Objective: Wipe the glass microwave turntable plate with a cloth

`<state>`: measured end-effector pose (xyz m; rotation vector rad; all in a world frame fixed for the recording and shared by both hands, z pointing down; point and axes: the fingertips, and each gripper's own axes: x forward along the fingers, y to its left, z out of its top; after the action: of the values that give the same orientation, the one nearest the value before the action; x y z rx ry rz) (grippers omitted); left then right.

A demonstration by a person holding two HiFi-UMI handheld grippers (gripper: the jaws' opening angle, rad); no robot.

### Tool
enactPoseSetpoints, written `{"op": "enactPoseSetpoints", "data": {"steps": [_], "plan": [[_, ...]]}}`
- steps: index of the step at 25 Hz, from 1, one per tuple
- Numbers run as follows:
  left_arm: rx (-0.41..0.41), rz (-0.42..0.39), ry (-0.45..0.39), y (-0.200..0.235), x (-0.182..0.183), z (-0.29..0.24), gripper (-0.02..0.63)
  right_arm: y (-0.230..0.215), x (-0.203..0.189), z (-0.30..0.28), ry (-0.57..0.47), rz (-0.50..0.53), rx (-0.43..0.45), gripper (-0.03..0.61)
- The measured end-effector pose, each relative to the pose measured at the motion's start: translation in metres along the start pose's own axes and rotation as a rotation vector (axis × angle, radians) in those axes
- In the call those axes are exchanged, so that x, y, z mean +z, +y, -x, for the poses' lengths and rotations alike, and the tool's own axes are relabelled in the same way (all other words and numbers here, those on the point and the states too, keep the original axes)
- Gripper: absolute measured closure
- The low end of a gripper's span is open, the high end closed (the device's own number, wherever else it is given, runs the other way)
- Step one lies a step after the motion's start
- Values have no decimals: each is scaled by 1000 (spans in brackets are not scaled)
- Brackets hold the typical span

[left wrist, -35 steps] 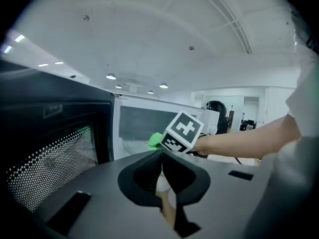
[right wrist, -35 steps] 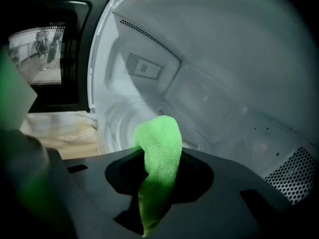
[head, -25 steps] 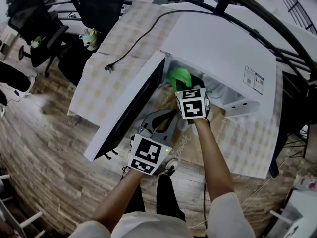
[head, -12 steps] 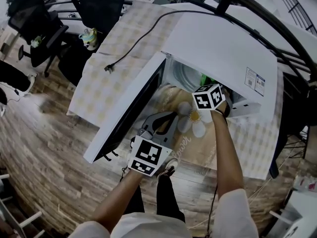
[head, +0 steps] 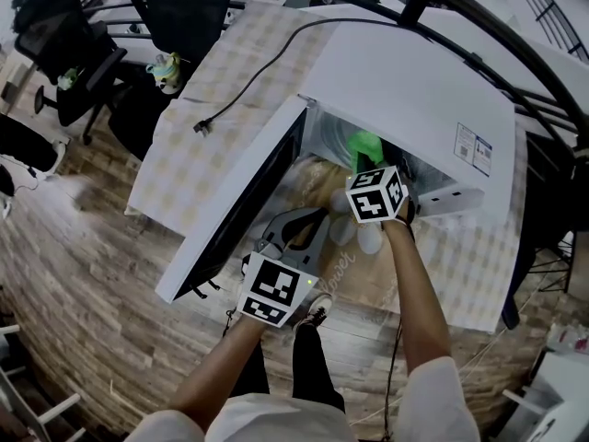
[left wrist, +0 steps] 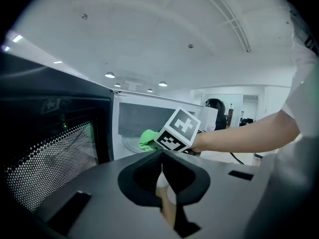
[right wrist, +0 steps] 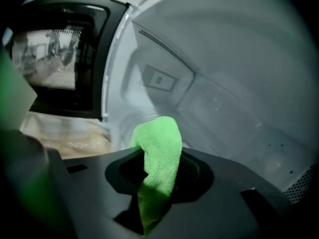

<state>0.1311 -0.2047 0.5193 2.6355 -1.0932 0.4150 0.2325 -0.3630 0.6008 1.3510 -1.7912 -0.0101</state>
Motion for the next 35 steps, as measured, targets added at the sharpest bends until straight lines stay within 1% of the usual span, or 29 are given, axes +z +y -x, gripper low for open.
{"op": "enactPoseSetpoints", "data": {"steps": [2,5,6,7,8,9,11,13,14,15,17,18,20,21,23,25,29,33,35], "plan": [[2,5,0,0,0,0,595,20,9,5,-26,-52,72,453],[2,-2,1,-4,-1,0,595,42,23,9,-56,-161,171,451],[1,-10,3,-5,-1,0,595,44,27,10,-66,-183,192,451],[-1,-17,5,-7,-2,0,595,41,31,11,-80,-192,187,451],[-2,-22,6,-8,-2,0,595,32,34,12,-98,-185,152,451],[-2,-23,6,-7,-3,1,595,18,37,11,-117,-161,92,451],[1,-19,5,-5,-4,2,595,-15,36,5,-130,-85,-57,451],[2,-15,7,-4,-6,2,595,-43,26,-8,-89,-12,-172,451],[0,-14,10,-4,-7,2,595,-54,19,-16,-56,7,-204,451],[-1,-14,15,-4,-10,2,595,-62,10,-24,-19,9,-220,449],[-3,-14,28,-4,-16,3,595,-72,-4,-40,51,-18,-220,448],[-4,-13,35,-4,-20,4,595,-75,-7,-45,74,-24,-218,453],[-6,-10,44,-3,-25,4,595,-77,-5,-51,89,0,-215,451],[-8,-9,46,-3,-27,4,595,-75,-1,-53,86,24,-203,456],[-9,-6,50,-3,-29,5,595,-61,8,-56,58,69,-140,457],[-10,-4,51,-3,-30,5,595,-41,19,-54,6,110,-62,454],[-14,-15,44,-4,-25,9,595,-2,42,-42,-84,200,54,453],[-9,-26,38,-4,-18,19,595,40,44,-14,-121,207,206,453],[-9,-33,36,-6,-14,26,595,55,40,5,-128,206,250,453]]}}
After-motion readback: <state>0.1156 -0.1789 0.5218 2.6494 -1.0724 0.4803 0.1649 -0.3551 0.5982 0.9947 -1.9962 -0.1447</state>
